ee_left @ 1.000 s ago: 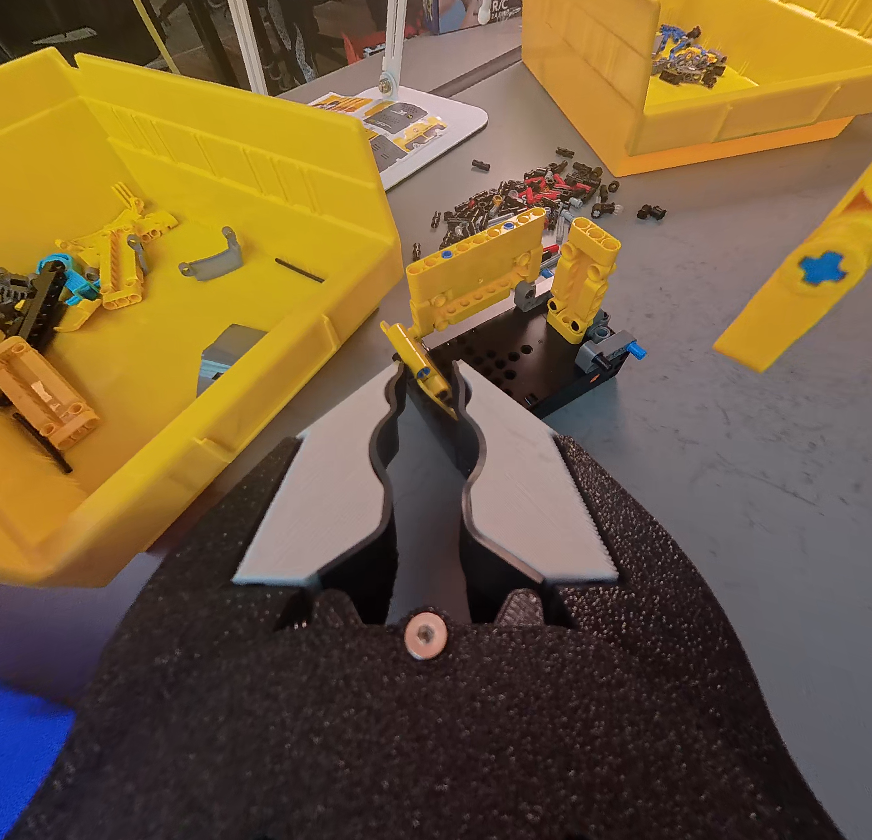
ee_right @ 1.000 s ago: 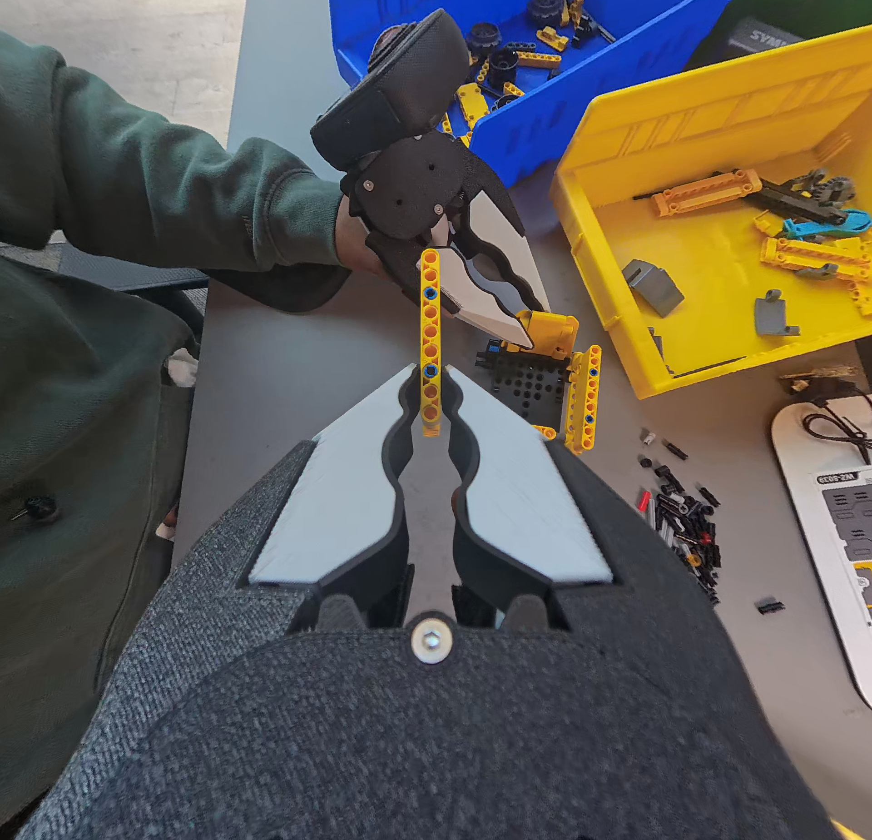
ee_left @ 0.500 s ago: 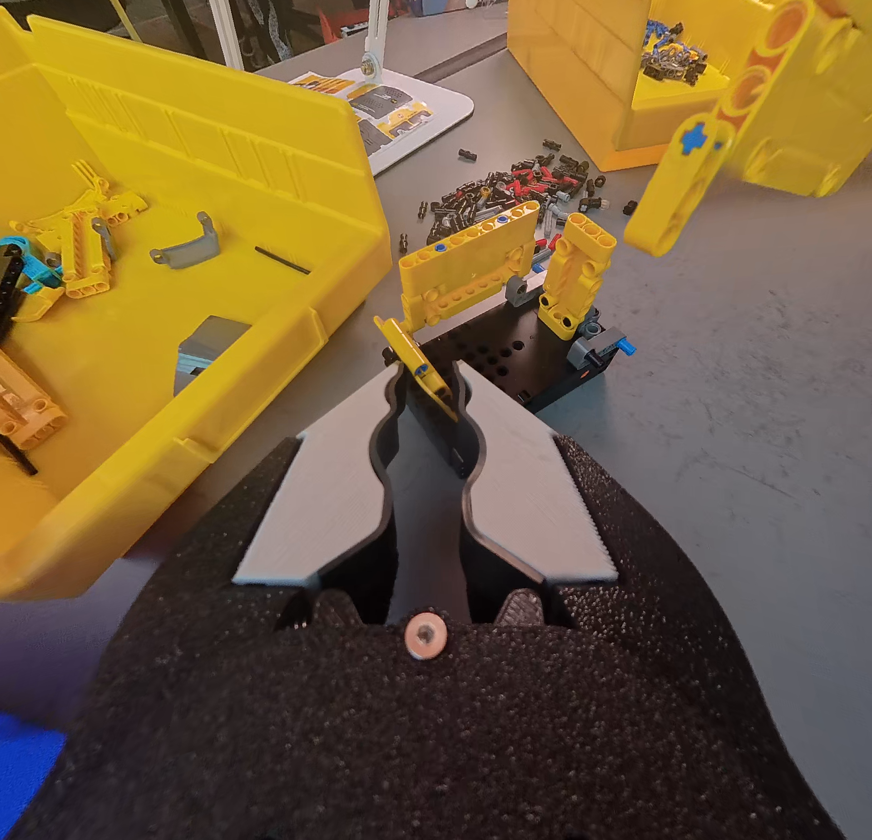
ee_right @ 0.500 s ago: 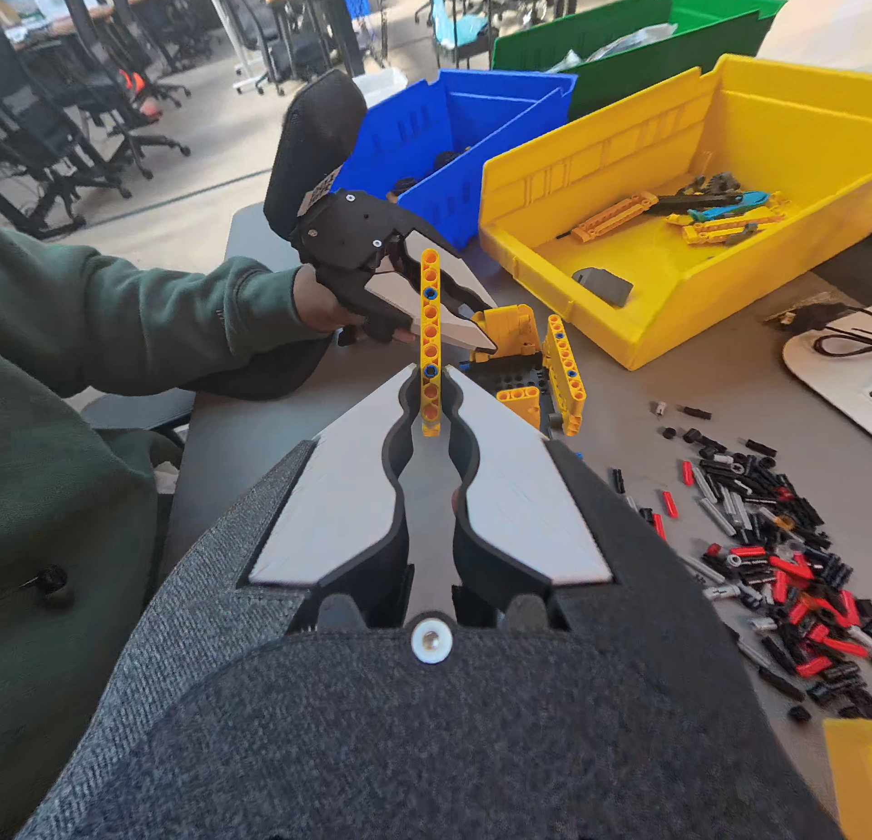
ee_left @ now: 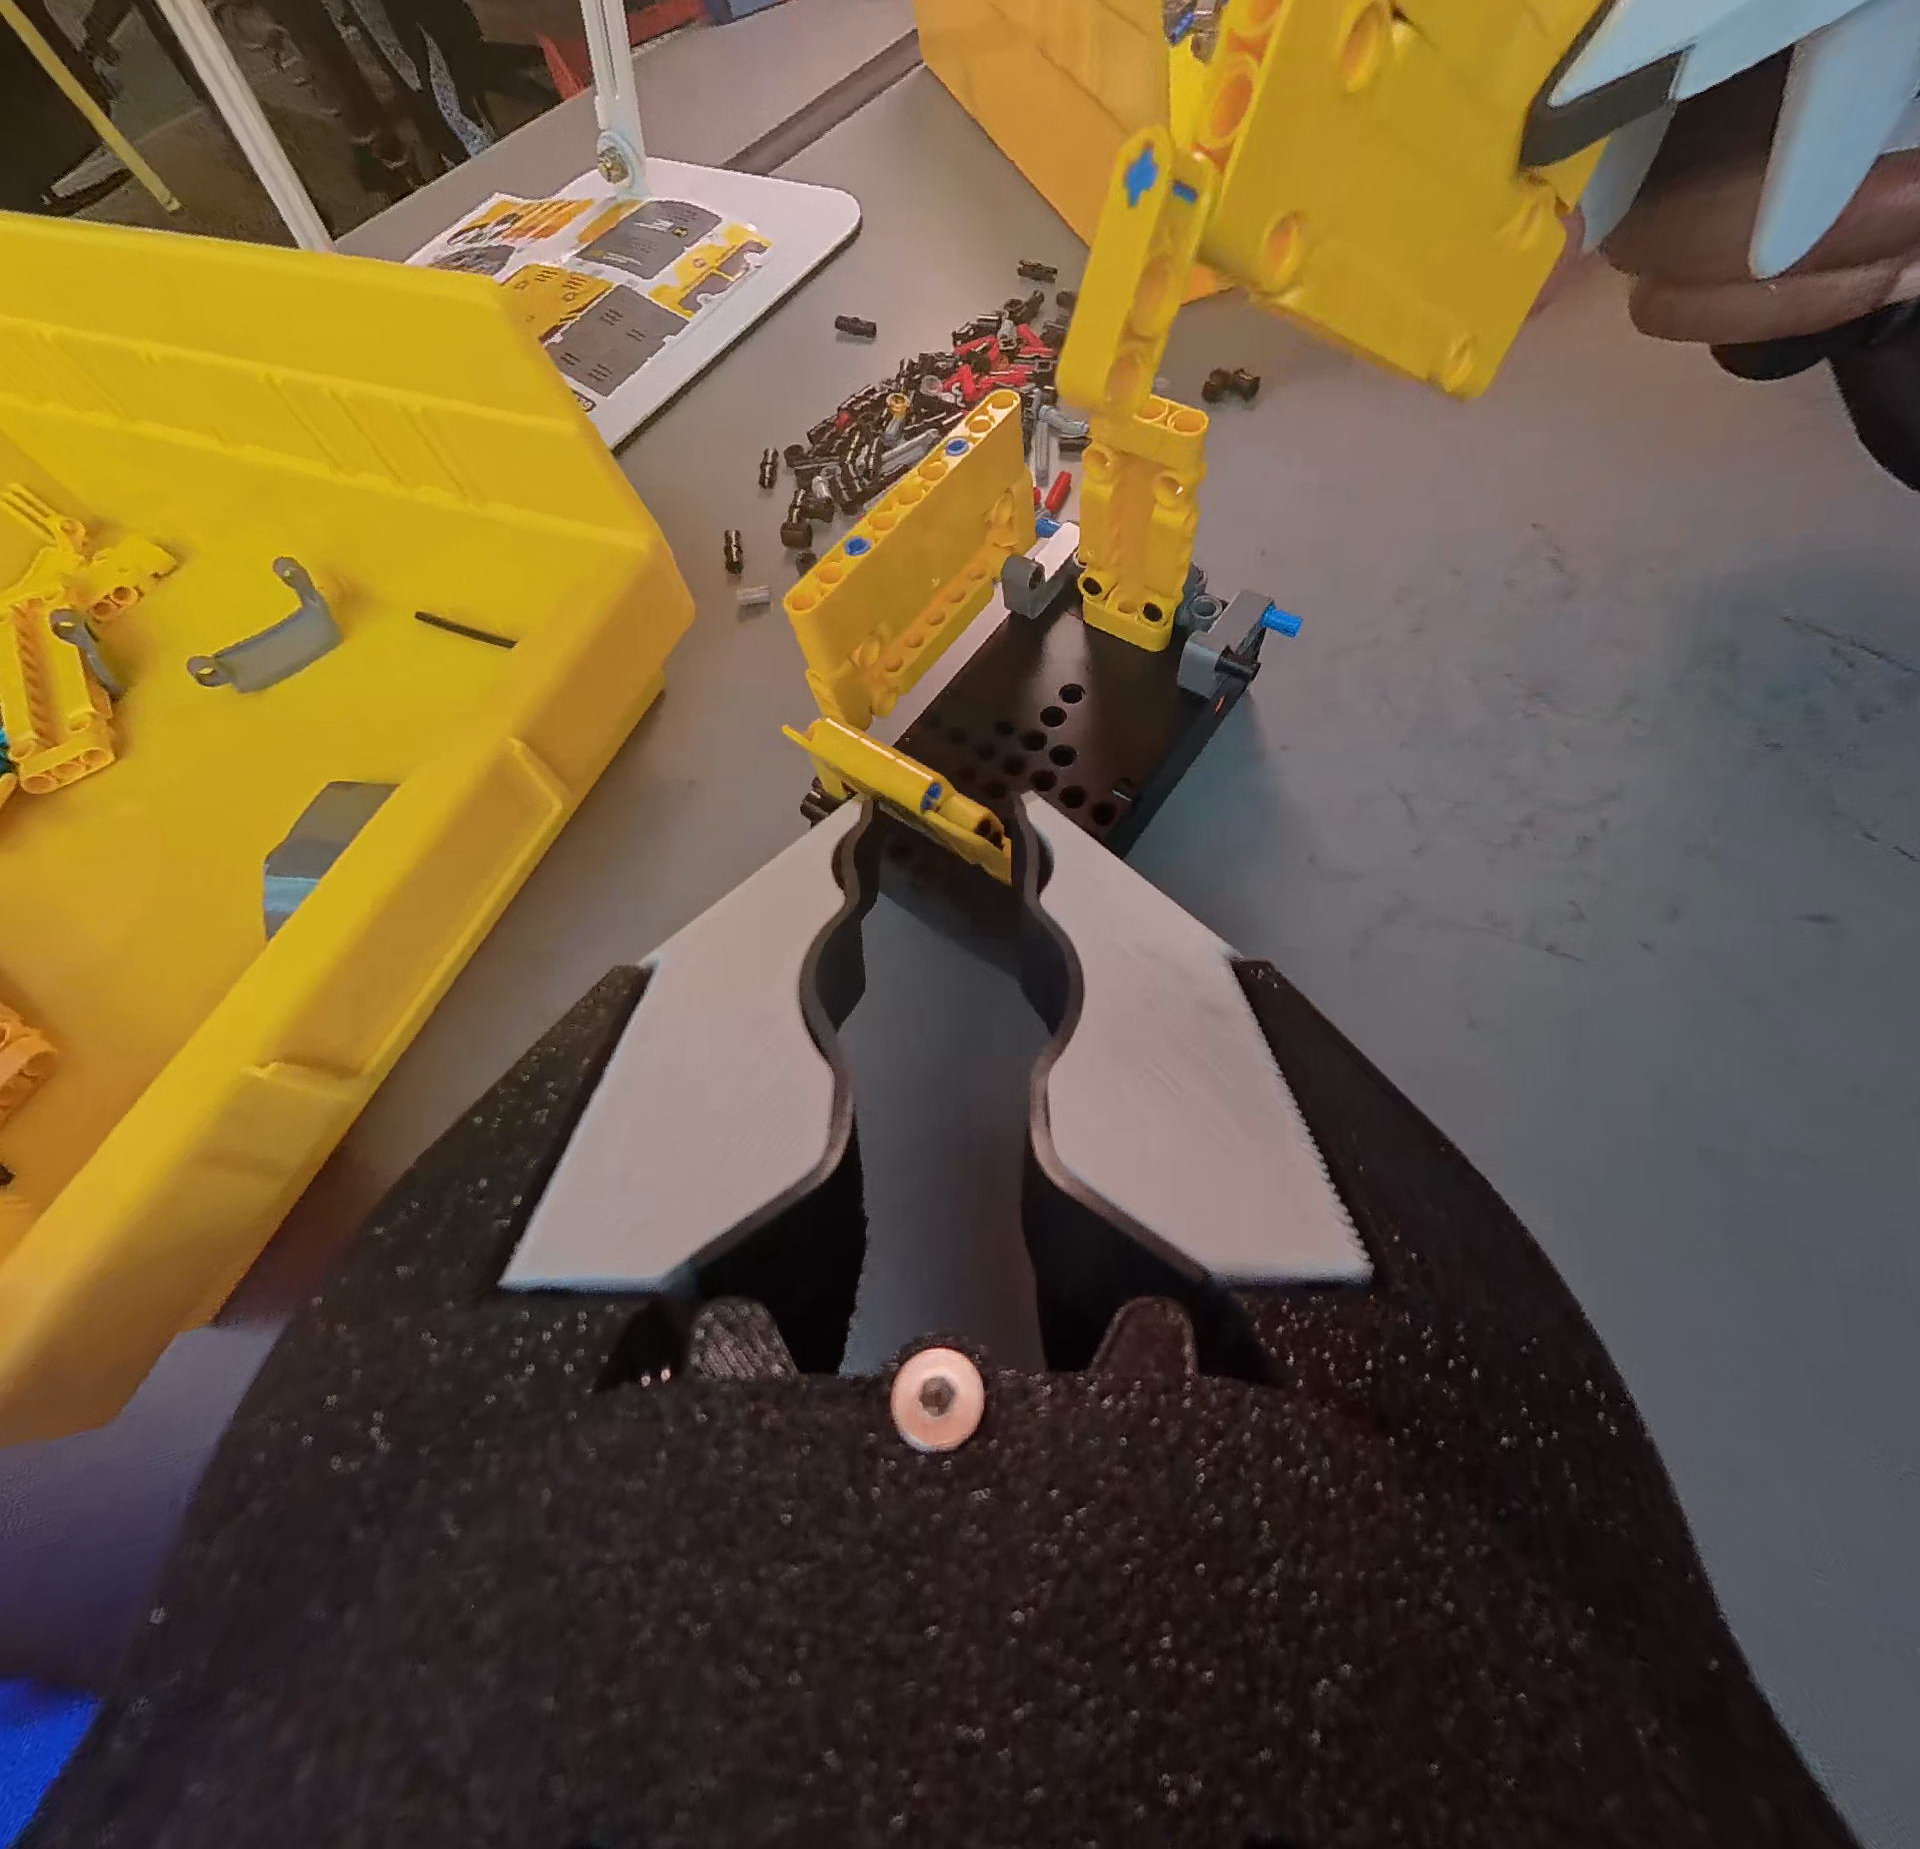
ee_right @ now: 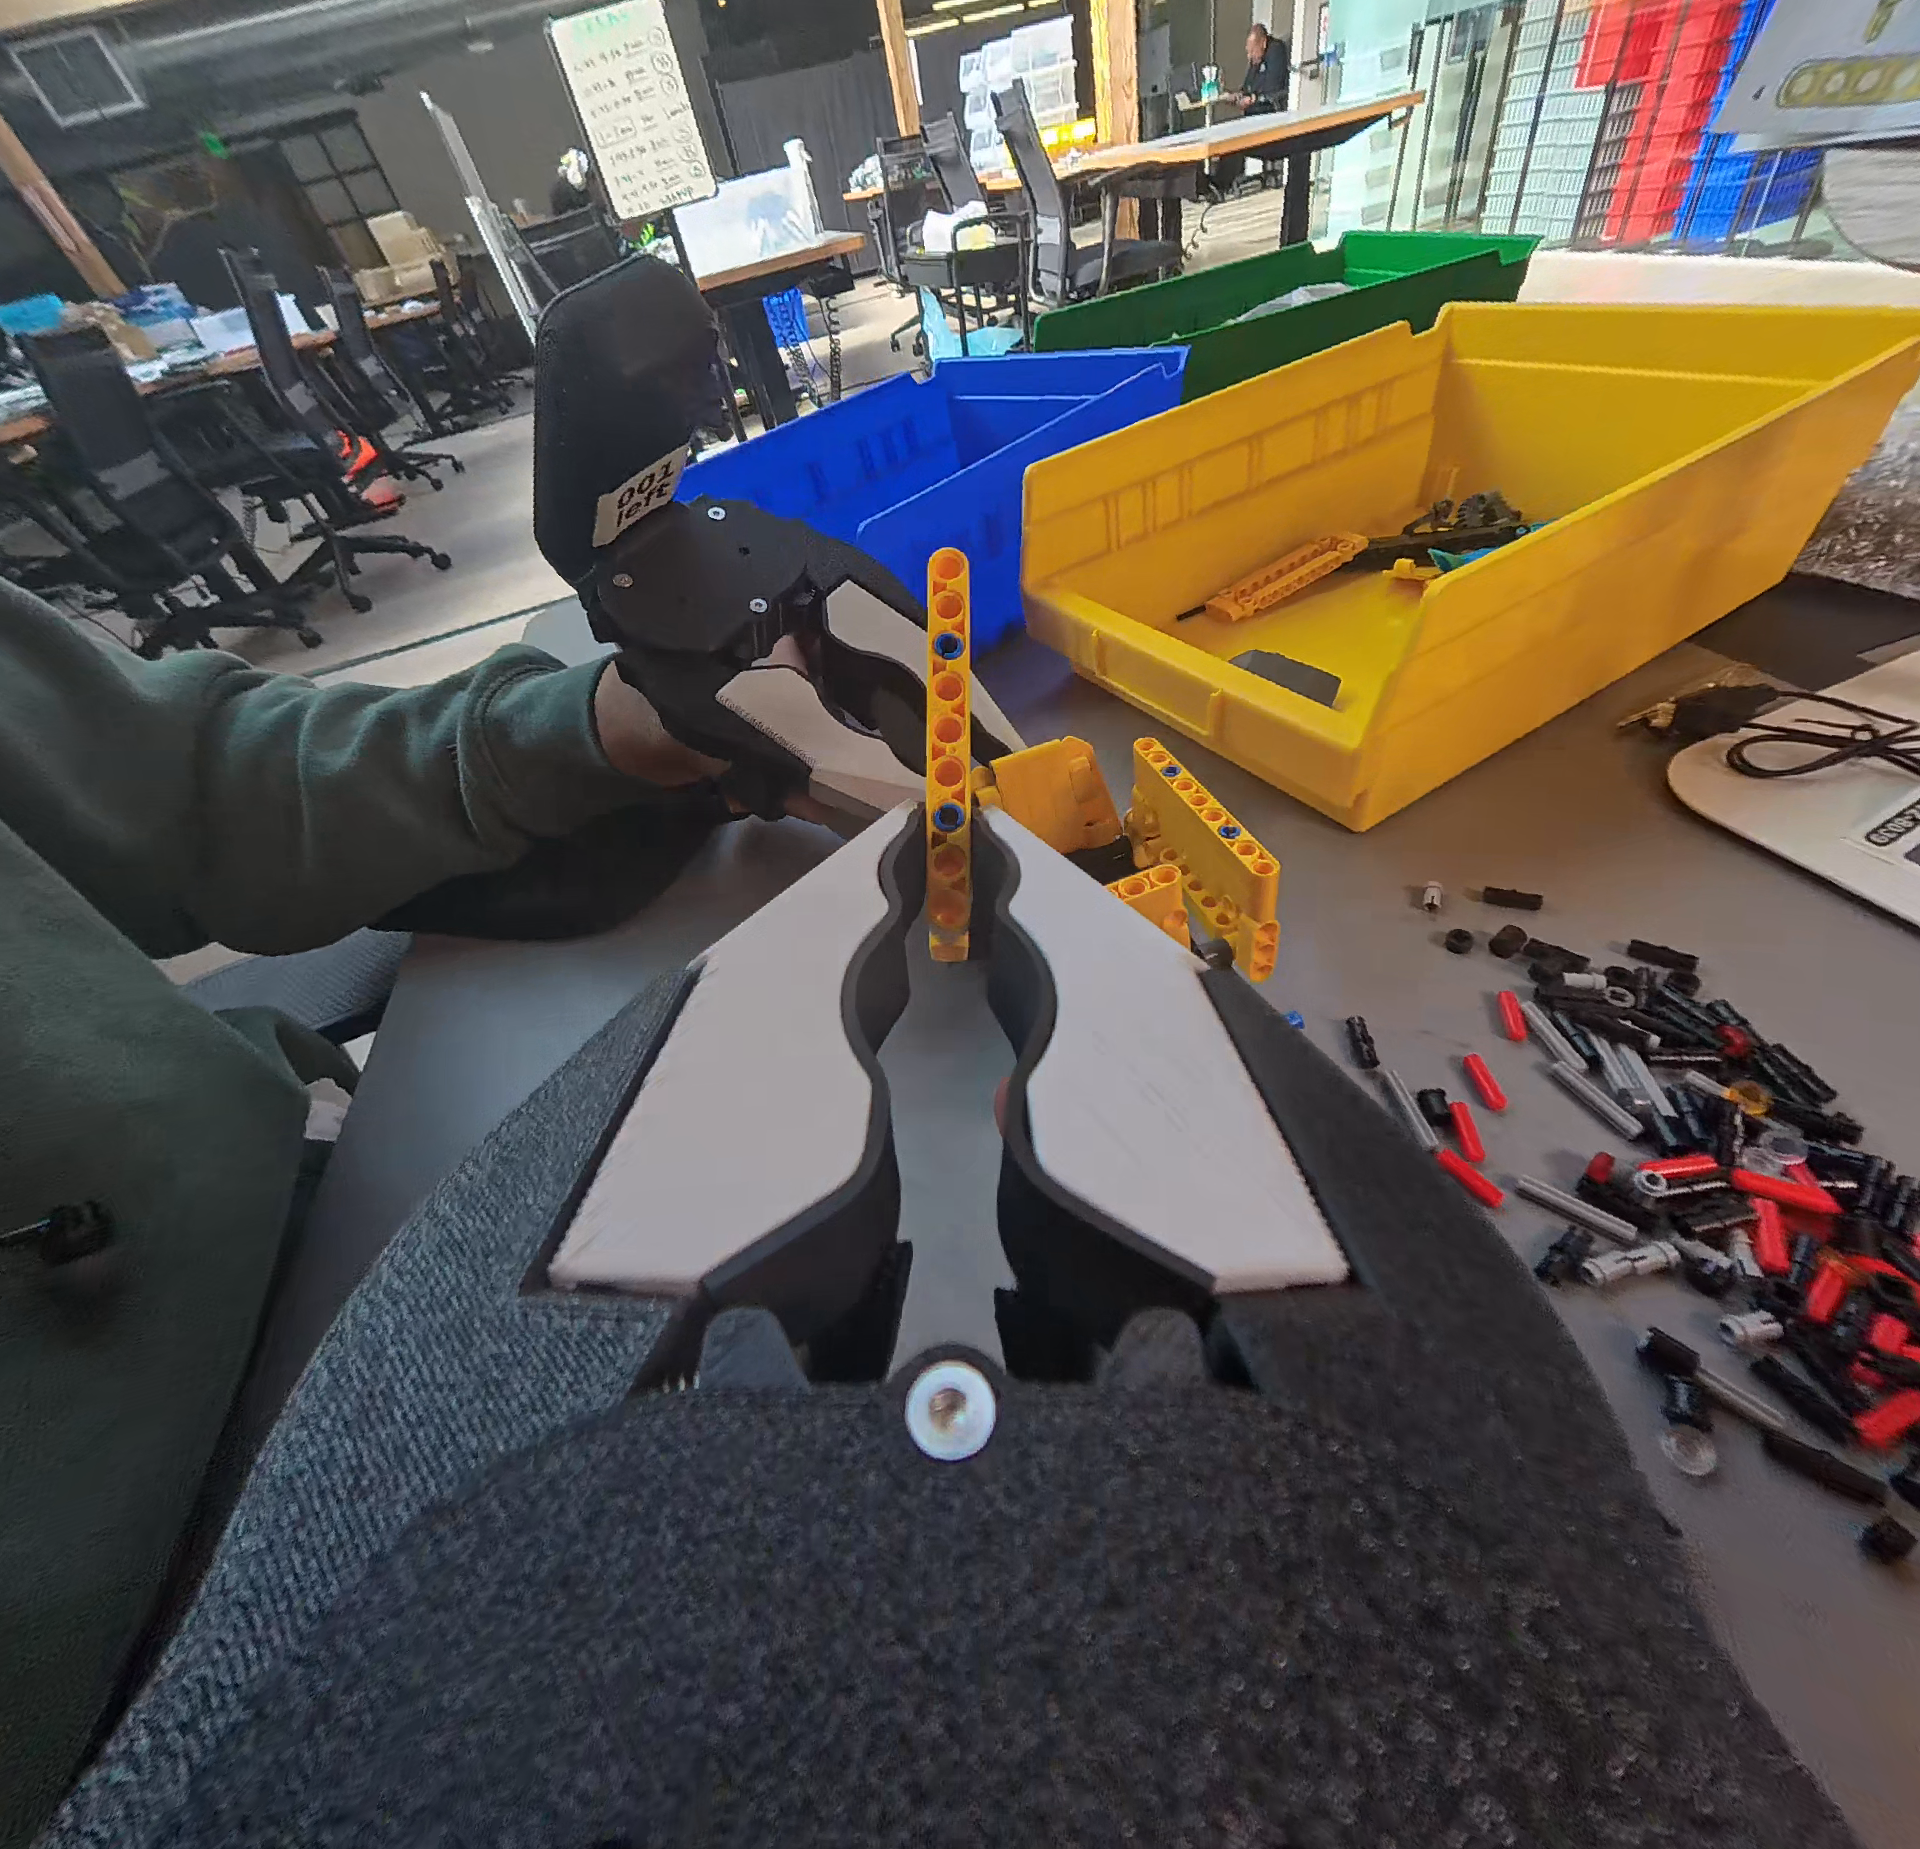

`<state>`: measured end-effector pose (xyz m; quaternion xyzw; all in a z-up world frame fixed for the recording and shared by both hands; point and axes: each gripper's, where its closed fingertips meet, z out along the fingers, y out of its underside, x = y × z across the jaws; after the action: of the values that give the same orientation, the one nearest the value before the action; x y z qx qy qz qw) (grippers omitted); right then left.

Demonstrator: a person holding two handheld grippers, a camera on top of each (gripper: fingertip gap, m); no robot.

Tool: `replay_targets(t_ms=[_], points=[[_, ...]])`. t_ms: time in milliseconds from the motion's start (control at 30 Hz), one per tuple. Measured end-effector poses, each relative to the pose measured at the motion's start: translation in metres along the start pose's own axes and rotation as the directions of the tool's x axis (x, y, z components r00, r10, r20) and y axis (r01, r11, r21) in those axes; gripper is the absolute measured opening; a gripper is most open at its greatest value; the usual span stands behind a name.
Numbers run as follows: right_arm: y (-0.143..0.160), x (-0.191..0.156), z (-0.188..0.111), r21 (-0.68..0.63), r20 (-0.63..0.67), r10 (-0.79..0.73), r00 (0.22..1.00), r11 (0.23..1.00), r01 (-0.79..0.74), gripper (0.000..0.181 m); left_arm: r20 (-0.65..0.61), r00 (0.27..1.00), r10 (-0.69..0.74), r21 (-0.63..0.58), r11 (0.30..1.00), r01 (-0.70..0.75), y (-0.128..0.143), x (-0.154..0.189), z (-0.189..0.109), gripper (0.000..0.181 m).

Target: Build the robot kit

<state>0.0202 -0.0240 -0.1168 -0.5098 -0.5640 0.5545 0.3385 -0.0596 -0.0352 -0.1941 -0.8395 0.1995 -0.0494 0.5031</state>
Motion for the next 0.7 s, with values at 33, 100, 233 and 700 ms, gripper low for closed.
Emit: replay_targets(t_ms=[33,100,233,700], points=[[0.000,0.001,-0.002,0.003,-0.002,-0.011,1.000,1.000,0.011,0.006,-0.008,1.000,0.008,0.000,1.000,-0.008,0.000,0.002,0.000,0.024],[0.002,0.004,-0.005,-0.006,-0.003,-0.037,0.999,0.999,0.037,0.006,-0.025,0.999,0.031,0.010,0.999,-0.031,-0.002,0.007,-0.001,0.025],[0.004,0.008,-0.009,0.003,-0.007,-0.030,1.000,1.000,0.031,0.007,-0.075,0.996,0.050,0.025,0.999,-0.048,-0.005,0.017,-0.001,0.027],[0.000,0.018,-0.021,0.050,0.005,-0.006,1.000,0.999,0.006,0.007,-0.305,0.947,-0.102,0.270,0.944,0.189,-0.047,0.023,-0.031,0.031]])
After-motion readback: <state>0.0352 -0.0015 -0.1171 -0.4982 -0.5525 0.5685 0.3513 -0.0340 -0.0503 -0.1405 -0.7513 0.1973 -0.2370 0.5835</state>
